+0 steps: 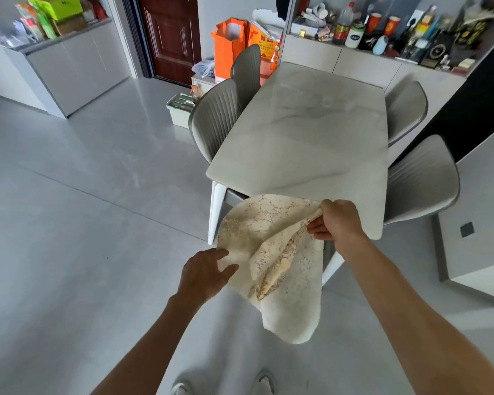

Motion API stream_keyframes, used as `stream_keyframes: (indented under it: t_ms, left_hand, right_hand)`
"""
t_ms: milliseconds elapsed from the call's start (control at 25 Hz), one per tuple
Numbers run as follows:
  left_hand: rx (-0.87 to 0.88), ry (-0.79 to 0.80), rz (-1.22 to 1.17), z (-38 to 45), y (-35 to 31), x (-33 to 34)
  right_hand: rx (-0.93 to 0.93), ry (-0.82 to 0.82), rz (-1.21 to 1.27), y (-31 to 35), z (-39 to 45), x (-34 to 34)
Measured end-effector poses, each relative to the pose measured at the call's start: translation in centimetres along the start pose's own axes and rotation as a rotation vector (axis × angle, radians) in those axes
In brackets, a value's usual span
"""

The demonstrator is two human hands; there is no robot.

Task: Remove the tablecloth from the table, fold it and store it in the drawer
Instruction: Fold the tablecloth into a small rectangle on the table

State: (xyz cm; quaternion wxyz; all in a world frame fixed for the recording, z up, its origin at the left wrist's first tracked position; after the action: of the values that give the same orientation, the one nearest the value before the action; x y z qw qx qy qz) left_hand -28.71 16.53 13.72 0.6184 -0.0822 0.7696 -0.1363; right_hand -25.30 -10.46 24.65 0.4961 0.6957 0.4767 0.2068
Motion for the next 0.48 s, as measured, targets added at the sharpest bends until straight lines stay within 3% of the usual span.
stream_keyframes:
  t_ms: [240, 480]
  left_hand:
    - [0.025, 0.089, -0.192, -0.5, -1.4, 2.1]
    - [-0.141, -0.05, -0.245, 1.0, -1.2, 3.2]
  right_hand:
    - [0.004, 0.001, 0.102, 1.9, -0.1, -1.1]
    - [-0.031, 0.023, 0.177, 3.4, -0.6, -0.1]
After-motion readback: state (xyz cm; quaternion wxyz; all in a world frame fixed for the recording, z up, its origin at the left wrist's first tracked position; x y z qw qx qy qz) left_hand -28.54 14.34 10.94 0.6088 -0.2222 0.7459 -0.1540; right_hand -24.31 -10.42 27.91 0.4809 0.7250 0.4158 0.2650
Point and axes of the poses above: each hand's wrist, its own z-axis towards the middle knuckle, its own x-axis out of the palm, y = z × x, the point moved 2 cm from there along z, towards the middle knuckle, and after that the axes turned 13 degrees about z, right-handed, at the moved point
